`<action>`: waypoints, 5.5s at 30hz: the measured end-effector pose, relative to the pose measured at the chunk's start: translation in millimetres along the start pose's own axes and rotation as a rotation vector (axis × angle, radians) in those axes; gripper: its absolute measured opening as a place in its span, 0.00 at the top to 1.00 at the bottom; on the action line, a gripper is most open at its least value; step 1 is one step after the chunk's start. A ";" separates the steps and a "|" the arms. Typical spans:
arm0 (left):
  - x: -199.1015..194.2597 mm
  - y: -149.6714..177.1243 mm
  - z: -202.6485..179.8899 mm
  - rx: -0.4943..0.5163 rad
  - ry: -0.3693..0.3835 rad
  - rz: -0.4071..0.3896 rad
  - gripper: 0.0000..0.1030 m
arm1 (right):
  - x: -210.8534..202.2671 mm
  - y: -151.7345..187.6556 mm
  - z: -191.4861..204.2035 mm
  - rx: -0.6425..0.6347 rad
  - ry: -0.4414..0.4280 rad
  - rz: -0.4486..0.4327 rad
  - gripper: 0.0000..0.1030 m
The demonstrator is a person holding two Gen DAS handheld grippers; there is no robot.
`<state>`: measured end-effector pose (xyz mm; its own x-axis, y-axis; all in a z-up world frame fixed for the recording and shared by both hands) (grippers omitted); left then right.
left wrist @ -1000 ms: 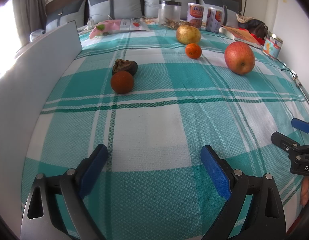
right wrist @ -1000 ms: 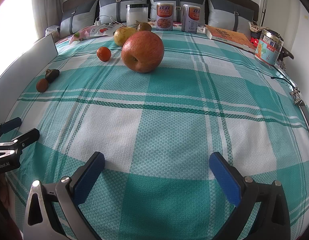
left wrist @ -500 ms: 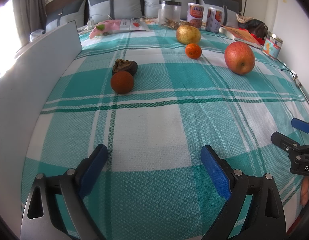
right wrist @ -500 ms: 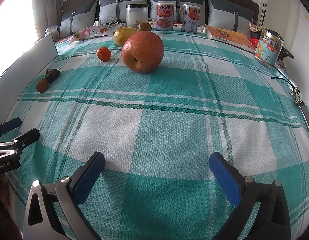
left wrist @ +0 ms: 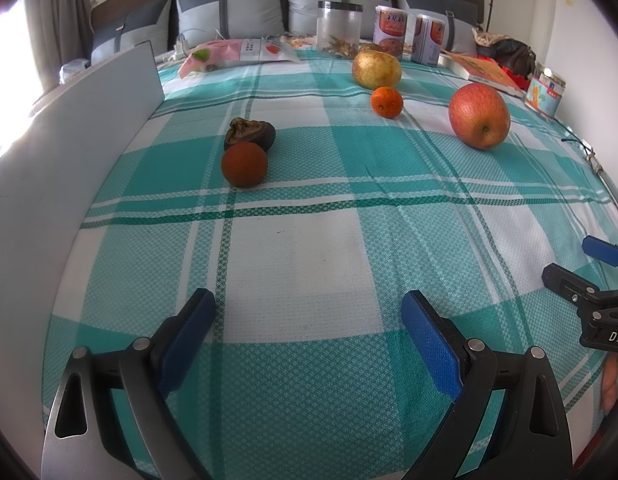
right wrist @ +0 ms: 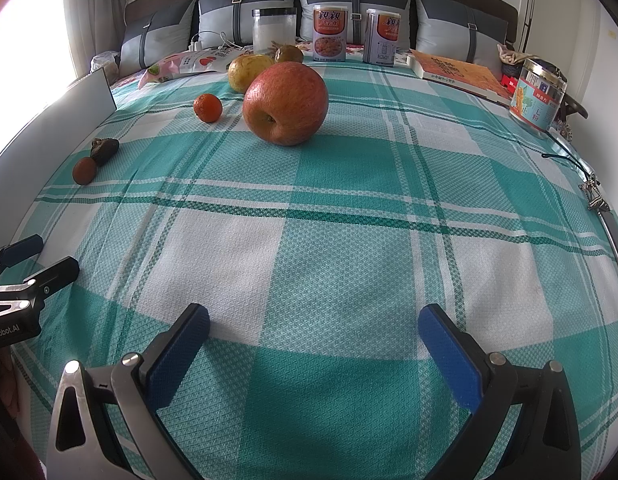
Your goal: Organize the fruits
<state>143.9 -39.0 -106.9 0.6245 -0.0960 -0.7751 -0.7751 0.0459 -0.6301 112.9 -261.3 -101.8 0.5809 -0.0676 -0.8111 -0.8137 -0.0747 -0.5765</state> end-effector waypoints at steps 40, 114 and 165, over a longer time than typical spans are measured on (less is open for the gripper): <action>38.5 -89.7 42.7 -0.164 0.049 0.046 0.10 | 0.2 -0.1 0.2 0.000 -0.001 0.000 0.00; 7.9 -12.0 32.6 0.010 0.016 0.009 0.07 | 39.7 -52.7 -44.0 0.466 -0.534 0.107 0.30; -127.4 -32.8 303.2 -0.661 -0.014 0.086 0.72 | -98.5 -193.7 302.8 -0.165 -0.910 0.016 0.33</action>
<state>118.8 273.2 -1.4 0.5558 -0.1056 -0.8246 -0.7148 -0.5671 -0.4091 206.7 61.0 60.0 0.2715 0.7328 -0.6239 -0.7676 -0.2261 -0.5997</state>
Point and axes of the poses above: each gripper's, at about its wrist camera, not at the fingertips, and x roughly the way its jaws point, z to its left, y to its underside, the point moved 1 cm from there along x, roughly the way its jaws point, and after that the axes turned 5 degrees about -x, right-handed, at the moved point
